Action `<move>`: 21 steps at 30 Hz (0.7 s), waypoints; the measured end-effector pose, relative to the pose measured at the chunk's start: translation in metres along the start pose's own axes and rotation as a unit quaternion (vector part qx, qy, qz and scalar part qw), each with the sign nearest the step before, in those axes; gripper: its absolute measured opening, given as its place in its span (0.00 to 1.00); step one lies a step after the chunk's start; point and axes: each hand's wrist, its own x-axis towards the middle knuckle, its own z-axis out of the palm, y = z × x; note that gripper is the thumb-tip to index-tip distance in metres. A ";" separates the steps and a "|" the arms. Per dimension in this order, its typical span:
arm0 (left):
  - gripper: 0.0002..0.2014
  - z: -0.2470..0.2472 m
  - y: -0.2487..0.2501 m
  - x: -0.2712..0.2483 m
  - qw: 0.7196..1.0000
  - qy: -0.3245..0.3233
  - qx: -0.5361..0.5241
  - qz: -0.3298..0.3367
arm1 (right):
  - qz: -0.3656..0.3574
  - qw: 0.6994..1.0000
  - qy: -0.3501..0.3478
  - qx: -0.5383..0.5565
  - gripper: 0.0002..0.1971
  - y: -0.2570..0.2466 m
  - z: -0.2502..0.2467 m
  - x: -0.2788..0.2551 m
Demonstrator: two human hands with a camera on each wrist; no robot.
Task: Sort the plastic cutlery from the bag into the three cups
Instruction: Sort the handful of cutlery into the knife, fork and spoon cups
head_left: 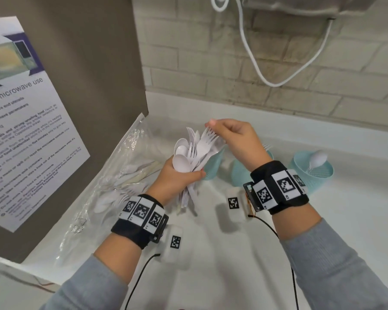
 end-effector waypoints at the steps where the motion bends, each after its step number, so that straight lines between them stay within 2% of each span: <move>1: 0.15 0.002 0.000 0.000 1.000 -0.004 0.002 0.000 | 0.000 1.000 0.002 -0.013 0.10 0.000 -0.001 -0.001; 4: 0.14 0.006 -0.002 -0.002 1.000 -0.022 0.006 -0.006 | -0.016 0.999 0.037 -0.002 0.06 0.001 -0.005 -0.001; 8: 0.10 0.010 -0.004 -0.007 0.999 -0.040 0.034 -0.012 | -0.031 0.991 0.094 0.085 0.07 -0.013 -0.014 -0.002; 15: 0.09 0.013 -0.007 -0.010 0.998 -0.036 0.045 -0.012 | -0.159 0.947 0.242 0.142 0.05 -0.044 -0.043 -0.003; 16: 0.09 0.013 -0.006 -0.009 0.999 -0.032 0.043 -0.011 | -0.152 0.948 0.241 0.141 0.05 -0.045 -0.046 -0.005; 18: 0.11 0.015 -0.006 -0.009 0.999 -0.027 0.040 -0.008 | -0.096 0.971 0.199 0.090 0.04 -0.048 -0.045 -0.016; 20: 0.12 0.018 -0.003 -0.009 0.999 -0.020 0.033 -0.005 | -0.018 0.995 0.101 -0.013 0.04 -0.041 -0.038 -0.030; 21: 0.11 0.020 -0.002 -0.009 0.999 -0.016 0.030 -0.001 | 0.011 0.998 0.045 -0.051 0.07 -0.035 -0.032 -0.037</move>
